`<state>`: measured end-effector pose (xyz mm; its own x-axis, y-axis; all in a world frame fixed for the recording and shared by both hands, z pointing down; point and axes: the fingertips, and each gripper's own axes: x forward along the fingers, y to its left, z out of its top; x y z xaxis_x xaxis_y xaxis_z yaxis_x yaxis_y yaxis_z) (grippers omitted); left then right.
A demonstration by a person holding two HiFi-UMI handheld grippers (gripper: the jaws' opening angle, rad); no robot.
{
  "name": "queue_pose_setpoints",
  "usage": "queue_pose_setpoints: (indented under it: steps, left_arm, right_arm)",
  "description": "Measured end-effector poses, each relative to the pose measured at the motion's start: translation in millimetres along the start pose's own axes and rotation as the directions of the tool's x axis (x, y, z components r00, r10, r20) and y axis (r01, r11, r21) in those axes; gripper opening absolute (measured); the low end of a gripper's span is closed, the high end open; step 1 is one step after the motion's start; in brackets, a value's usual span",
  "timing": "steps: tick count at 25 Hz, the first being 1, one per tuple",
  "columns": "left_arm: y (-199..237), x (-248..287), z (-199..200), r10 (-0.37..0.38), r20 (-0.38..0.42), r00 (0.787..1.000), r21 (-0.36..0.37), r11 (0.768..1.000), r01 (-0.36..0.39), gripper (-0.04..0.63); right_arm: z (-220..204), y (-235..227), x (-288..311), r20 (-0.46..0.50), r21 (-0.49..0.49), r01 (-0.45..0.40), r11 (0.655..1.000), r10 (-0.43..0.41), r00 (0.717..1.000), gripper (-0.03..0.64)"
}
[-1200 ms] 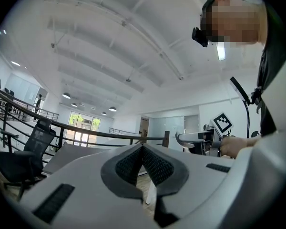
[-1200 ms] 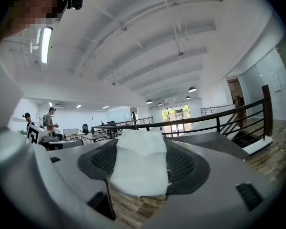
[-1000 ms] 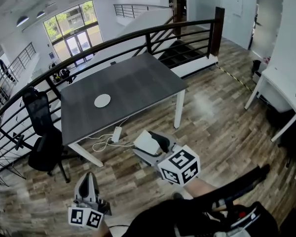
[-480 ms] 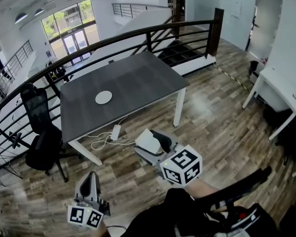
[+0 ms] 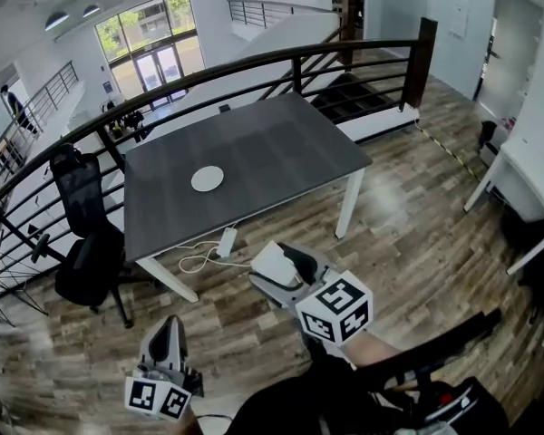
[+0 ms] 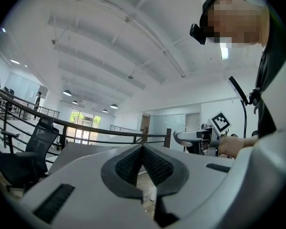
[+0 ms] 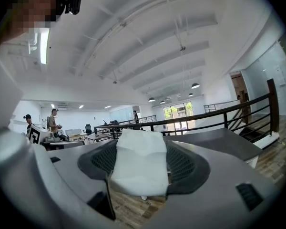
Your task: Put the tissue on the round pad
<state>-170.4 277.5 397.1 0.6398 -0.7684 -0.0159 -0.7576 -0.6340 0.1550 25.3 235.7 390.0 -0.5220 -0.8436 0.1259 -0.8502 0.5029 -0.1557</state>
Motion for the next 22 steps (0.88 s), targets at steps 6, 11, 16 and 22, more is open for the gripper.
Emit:
queue_pose_setpoints:
  steps: [6, 11, 16, 22]
  left_arm:
    - [6.6, 48.3, 9.6, 0.036, 0.008, 0.999, 0.011, 0.999, -0.036, 0.004]
    - [6.7, 97.4, 12.1, 0.06, 0.004, 0.998, 0.008, 0.998, -0.06, 0.003]
    - [10.7, 145.0, 14.9, 0.078, -0.009, 0.997, 0.016, 0.997, -0.078, 0.004]
    - [17.6, 198.4, 12.1, 0.121, -0.006, 0.993, 0.006, 0.993, -0.121, 0.005]
  right_arm:
    - [17.8, -41.2, 35.0, 0.013, -0.003, -0.05, 0.999, 0.05, 0.999, 0.325]
    - [30.4, -85.9, 57.8, 0.014, -0.008, -0.079, 0.997, 0.079, 0.997, 0.325]
    - [37.5, -129.1, 83.0, 0.015, 0.01, -0.099, 0.995, 0.099, 0.995, 0.325]
    - [45.6, -178.7, 105.5, 0.008, 0.006, -0.124, 0.992, 0.124, 0.992, 0.325]
